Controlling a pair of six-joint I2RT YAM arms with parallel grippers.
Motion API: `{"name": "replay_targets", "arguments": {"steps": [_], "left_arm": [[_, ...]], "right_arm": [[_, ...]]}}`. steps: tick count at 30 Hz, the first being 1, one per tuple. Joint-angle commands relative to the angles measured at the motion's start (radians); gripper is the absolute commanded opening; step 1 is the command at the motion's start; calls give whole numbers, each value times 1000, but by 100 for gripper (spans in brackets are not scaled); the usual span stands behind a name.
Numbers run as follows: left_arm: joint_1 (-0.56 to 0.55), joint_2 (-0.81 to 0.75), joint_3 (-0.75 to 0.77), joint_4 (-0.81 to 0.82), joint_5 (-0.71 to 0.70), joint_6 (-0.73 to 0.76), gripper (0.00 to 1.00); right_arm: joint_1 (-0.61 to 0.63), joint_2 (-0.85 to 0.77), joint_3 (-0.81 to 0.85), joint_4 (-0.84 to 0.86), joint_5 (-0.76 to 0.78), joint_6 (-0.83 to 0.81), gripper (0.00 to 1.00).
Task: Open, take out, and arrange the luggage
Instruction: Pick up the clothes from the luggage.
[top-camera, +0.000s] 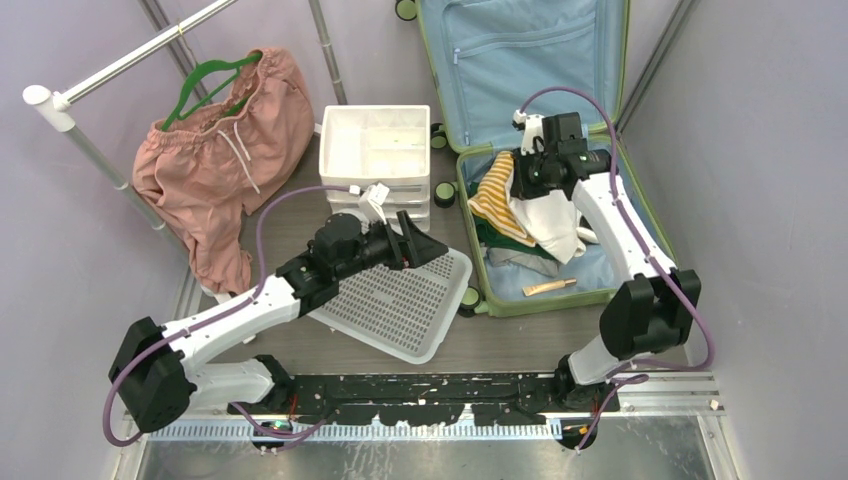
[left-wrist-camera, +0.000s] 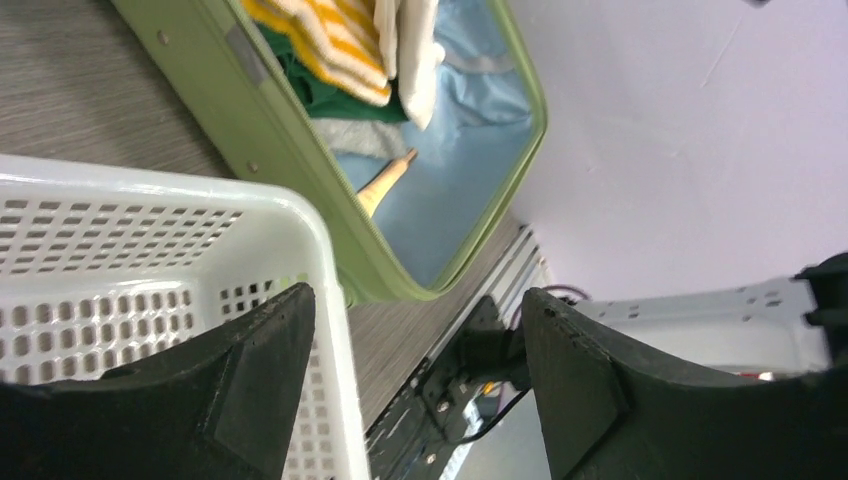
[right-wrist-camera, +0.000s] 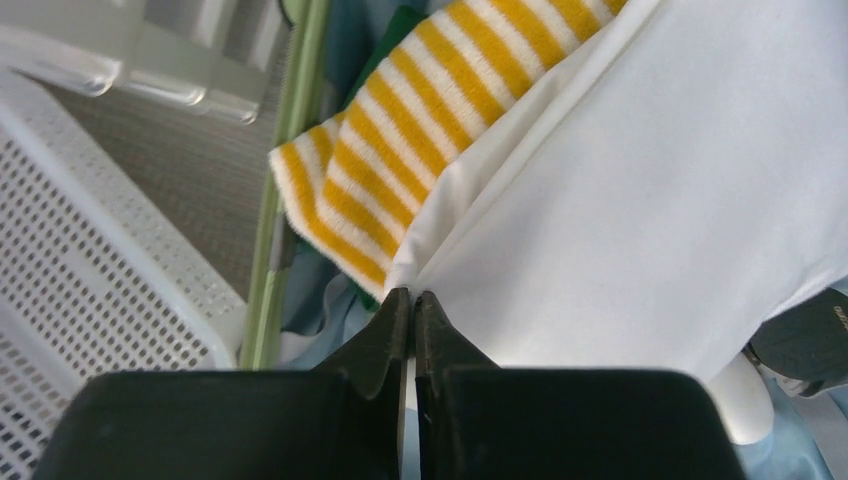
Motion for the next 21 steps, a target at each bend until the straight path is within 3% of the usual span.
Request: {"name": "replay_targets", "arguments": {"steps": [1,11,21], "left_arm": [[7,-5,9,163,-12,-120,75],[6,83,3,259,-64,-325,74],[-37,233,70,274,-126,-421,73]], "right_arm": [[0,-97,-46,13,-200,-46,1],[-22,-215,-166,-2,-419,-102,1],[-40,-287,-241,-37,-586,-172,1]]}}
